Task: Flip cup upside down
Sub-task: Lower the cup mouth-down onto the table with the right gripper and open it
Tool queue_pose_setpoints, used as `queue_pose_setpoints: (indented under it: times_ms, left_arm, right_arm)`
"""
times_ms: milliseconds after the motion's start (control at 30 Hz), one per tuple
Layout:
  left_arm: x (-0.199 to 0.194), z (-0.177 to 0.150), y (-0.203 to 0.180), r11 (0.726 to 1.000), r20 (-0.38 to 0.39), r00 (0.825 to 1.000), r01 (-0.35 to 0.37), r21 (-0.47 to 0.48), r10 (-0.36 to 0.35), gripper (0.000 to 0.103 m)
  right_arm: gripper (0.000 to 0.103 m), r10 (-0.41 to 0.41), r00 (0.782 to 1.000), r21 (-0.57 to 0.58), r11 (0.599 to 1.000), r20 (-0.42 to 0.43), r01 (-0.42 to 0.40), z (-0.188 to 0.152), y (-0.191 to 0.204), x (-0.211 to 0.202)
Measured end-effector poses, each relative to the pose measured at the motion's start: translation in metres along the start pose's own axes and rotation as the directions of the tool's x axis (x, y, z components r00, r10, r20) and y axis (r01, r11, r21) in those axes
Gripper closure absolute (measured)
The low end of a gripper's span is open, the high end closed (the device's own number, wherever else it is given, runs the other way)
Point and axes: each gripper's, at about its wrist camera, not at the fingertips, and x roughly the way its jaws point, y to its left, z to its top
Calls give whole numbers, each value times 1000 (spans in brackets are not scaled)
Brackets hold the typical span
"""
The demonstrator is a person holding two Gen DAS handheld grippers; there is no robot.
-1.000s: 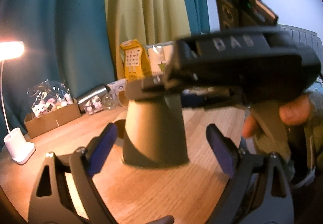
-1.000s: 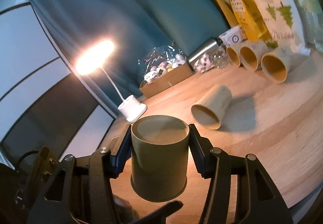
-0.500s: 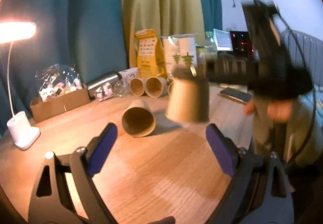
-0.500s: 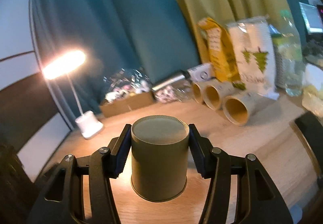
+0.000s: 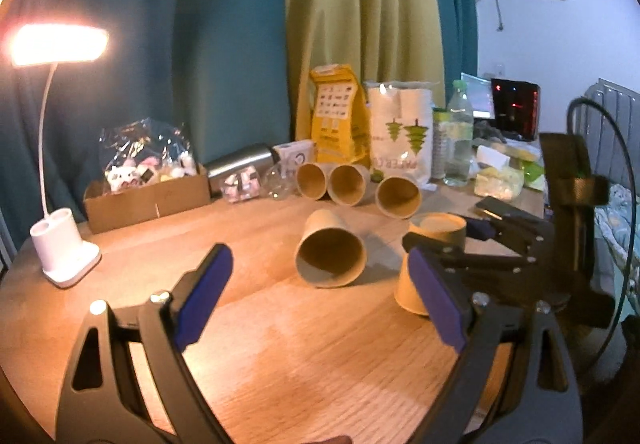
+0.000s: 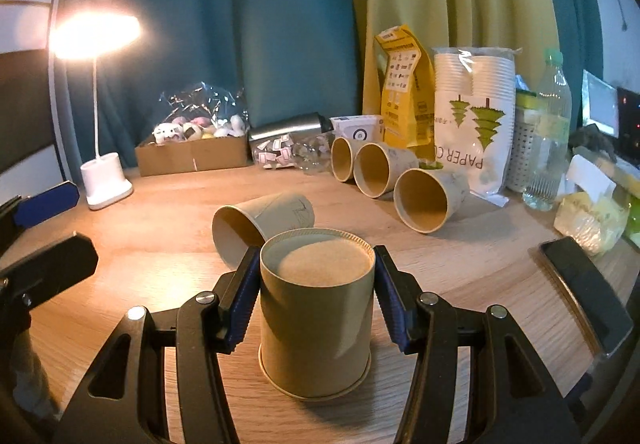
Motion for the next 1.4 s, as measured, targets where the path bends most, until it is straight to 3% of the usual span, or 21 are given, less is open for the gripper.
queue_pose_setpoints:
  times_ms: [600,700,900,1400]
  left_arm:
    - [1,-4,5,999,-10,1000,10,-38,-10,12]
    - [1,-3,6,999,-8,1000,9,-39,-10,12]
    - [-2,-4,3,999,4,1000,6,-43,-6,12]
    - [-9,-3,1,998,21,1000,4,-55,-3,12]
  right_arm:
    - [45,-18,1000,-6,1000,-18,18,-3,-3,8]
    - [37,-19,1000,0,1000,-19,19,-4,-3,7]
    - [35,-15,1000,24,1000,-20,15,-3,-6,4]
    - [28,-19,999,97,995,-45,23,10,-2,-55]
